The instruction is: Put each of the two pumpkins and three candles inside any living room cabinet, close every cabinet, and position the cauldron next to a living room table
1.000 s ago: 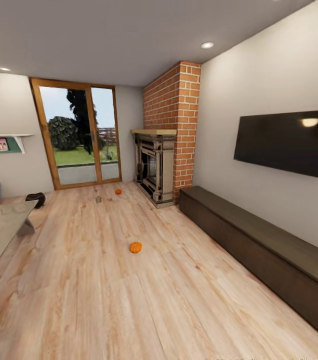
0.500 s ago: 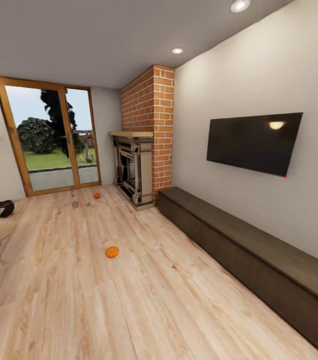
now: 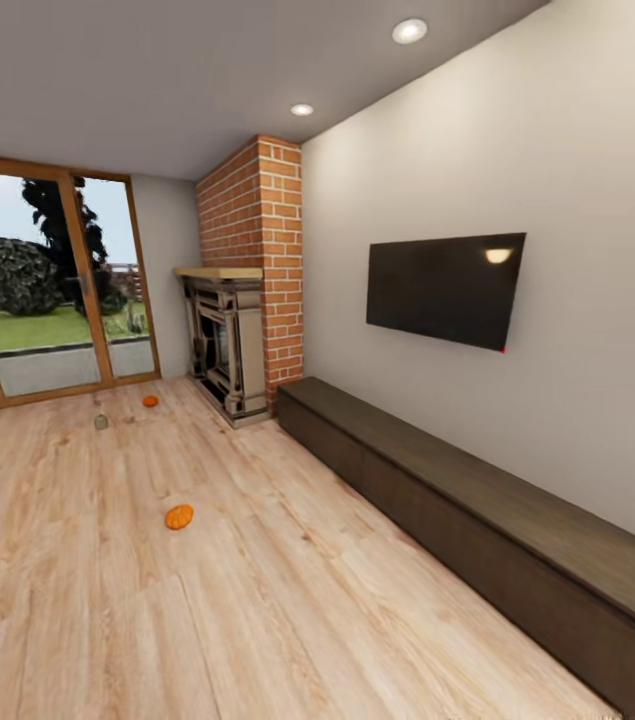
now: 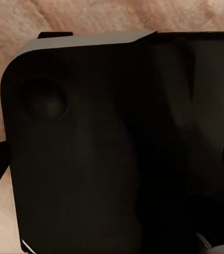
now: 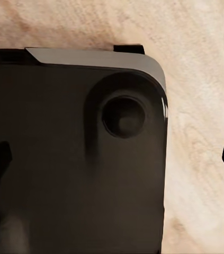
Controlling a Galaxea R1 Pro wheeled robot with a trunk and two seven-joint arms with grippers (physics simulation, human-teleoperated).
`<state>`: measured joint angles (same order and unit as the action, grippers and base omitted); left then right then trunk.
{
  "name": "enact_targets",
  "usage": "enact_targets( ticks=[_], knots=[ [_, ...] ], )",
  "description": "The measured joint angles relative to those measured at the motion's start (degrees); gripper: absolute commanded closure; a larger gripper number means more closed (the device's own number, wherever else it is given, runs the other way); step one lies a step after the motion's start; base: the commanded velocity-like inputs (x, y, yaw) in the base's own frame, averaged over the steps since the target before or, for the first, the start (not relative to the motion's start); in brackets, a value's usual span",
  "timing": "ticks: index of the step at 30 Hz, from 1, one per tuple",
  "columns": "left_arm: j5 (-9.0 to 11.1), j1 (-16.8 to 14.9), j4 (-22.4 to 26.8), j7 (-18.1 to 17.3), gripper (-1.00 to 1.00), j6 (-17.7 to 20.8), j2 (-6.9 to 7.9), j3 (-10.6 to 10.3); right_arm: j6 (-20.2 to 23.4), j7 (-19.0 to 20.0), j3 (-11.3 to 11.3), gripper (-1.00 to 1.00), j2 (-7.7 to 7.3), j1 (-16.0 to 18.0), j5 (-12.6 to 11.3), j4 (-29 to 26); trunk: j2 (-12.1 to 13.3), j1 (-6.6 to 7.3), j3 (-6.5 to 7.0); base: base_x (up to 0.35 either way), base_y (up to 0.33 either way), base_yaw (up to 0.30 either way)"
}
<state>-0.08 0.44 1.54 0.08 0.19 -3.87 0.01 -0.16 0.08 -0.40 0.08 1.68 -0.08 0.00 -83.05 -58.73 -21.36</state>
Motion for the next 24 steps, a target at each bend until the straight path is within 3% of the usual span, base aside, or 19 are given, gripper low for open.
enact_targets(
  ticks=[5,10,24],
  knots=[
    [-0.07,-0.01,0.10,0.06,-1.00,-0.02,0.65,-0.01,0.00,0.00,0.00,-1.00,-0.06,0.00,0.00,0.00,0.00,0.00,0.25,0.000,-0.009,-0.209],
    [-0.01,-0.01,0.28,0.05,-1.00,-0.03,2.76,0.06,0.00,0.00,0.00,-1.00,-0.13,-0.03,0.00,0.00,0.00,0.00,0.50,0.000,-0.001,-0.209],
    [0.11,-0.02,2.04,0.23,-1.00,-0.03,4.43,0.07,0.03,0.00,0.00,-1.00,-0.17,-0.03,0.00,0.00,-0.01,0.02,1.21,0.049,-0.034,-0.209]
  ],
)
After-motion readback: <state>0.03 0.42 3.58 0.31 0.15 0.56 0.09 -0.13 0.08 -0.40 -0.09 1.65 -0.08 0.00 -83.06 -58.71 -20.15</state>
